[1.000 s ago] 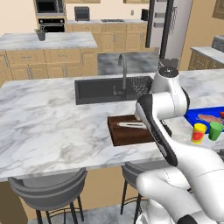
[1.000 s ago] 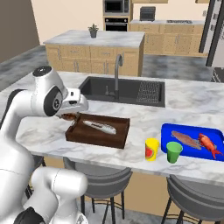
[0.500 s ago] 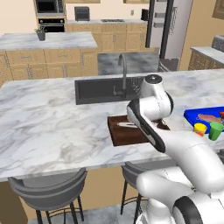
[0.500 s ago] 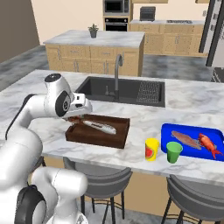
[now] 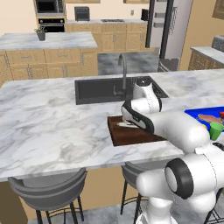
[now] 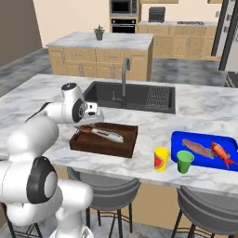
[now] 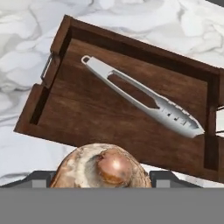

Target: Gather the lemon and mushroom from the fridge and place them on a tray on the dining counter. Then gather the steak and fish from the fridge and place them on the other tray.

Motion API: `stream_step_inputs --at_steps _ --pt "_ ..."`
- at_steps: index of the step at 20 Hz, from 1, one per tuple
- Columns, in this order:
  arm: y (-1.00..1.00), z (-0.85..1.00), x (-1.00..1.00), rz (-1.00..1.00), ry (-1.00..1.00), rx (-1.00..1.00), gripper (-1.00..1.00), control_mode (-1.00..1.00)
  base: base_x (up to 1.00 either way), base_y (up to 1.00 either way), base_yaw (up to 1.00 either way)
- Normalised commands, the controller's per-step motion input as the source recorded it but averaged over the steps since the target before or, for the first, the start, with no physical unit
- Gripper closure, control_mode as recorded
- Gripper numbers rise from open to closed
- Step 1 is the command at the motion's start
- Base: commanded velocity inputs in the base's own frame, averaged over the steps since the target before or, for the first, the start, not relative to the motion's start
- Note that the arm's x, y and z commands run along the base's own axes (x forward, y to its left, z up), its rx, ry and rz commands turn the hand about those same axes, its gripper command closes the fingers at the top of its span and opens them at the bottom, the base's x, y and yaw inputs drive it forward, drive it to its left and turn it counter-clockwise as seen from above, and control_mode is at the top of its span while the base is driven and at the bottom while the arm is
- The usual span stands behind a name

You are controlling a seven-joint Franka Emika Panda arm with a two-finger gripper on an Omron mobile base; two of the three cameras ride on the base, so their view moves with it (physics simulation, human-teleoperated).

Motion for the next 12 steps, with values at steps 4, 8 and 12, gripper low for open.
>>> stream_step_inputs --at_steps 4,8,12 --pt "0.0 -0.61 0.46 0.0 0.0 0.0 1.0 -1.0 0.0 0.0 0.0" --pt "0.0 -0.6 0.38 0.0 0.0 0.0 1.0 -1.0 0.0 0.0 0.0" --pt "0.0 -0.31 0.39 0.0 0.0 0.0 1.0 -1.0 0.0 0.0 0.0"
